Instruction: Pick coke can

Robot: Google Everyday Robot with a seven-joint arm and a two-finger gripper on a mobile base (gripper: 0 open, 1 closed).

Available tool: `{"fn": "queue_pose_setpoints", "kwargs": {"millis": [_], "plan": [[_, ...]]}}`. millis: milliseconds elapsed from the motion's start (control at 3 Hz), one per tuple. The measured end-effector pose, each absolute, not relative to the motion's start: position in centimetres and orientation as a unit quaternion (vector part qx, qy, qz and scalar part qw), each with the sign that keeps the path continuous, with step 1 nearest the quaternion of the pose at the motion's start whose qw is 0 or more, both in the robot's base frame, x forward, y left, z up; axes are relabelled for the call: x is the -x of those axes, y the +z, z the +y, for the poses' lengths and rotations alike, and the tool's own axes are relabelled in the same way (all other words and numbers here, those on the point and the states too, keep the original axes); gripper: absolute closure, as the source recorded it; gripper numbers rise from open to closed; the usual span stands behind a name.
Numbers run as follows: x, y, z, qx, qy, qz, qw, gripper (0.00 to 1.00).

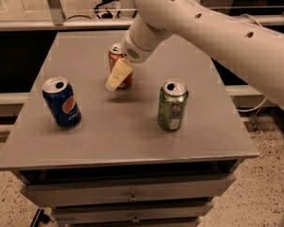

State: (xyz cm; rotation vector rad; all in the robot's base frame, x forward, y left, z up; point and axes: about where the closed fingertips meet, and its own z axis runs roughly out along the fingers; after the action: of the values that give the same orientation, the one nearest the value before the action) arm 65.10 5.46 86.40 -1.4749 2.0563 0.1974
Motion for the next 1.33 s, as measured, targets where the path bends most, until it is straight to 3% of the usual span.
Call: {"fn": "queue_pose_setpoints", "kwargs": {"millis": [333,1333], "plan": [[-65.1,86.1,5.7,0.553,0.083,0.772,0.303,0.18],[-64.6,88.2,4.7,0.542,0.076,0.766,0.338,0.88]]}}
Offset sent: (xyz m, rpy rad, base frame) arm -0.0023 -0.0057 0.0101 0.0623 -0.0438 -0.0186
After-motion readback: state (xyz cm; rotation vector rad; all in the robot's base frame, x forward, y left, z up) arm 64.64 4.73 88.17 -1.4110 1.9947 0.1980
